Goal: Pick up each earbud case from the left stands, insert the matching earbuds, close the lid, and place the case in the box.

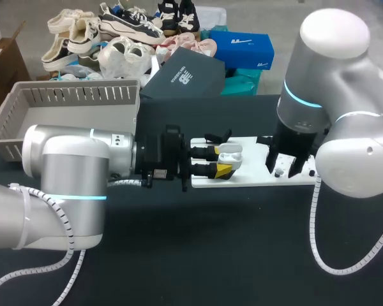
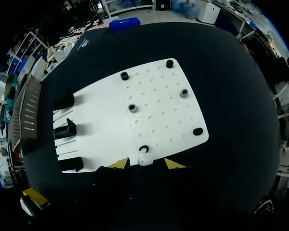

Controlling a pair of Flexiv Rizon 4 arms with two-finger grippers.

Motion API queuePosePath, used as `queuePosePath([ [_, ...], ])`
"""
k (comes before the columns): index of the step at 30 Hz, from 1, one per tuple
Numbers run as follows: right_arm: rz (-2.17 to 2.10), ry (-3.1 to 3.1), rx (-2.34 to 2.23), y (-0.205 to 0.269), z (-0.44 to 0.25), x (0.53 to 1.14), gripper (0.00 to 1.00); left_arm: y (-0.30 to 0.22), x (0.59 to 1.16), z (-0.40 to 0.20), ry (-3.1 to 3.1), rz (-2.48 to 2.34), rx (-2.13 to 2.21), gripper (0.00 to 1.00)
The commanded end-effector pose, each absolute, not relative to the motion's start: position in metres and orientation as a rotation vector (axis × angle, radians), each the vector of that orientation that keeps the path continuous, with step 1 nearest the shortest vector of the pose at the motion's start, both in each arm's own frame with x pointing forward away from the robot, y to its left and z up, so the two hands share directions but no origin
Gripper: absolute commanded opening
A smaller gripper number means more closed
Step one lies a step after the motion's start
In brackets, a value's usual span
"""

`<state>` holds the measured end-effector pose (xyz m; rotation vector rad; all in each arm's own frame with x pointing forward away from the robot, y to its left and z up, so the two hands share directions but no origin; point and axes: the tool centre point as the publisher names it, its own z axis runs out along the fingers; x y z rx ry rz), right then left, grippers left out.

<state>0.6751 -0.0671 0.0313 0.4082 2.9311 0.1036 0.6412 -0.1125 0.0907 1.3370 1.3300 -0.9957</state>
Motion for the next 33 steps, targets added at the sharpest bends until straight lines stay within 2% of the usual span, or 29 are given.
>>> queuePosePath([
  [1,0.108,2.932,0.418,-0.067,0.029,0.677,0.4,-0.113,0.639,0.09,1.33,-0.99,1.331,0.0],
  [12,0.119,2.94,0.448,-0.067,0.023,0.681,0.37,-0.113,0.639,0.09,1.33,-0.99,1.331,0.0],
  [22,0.119,2.948,0.459,-0.066,0.019,0.685,0.3,-0.113,0.639,0.09,1.33,-0.99,1.331,0.0],
  [28,0.117,2.95,0.46,-0.066,0.019,0.686,0.16,-0.113,0.639,0.09,1.33,-0.99,1.331,0.0],
  [29,0.119,2.951,0.461,-0.067,0.019,0.687,0.0,-0.113,0.639,0.09,1.33,-0.99,1.331,0.0],
  [33,0.124,2.954,0.459,-0.067,0.02,0.687,0.0,-0.113,0.639,0.09,1.33,-0.99,1.331,0.0],
])
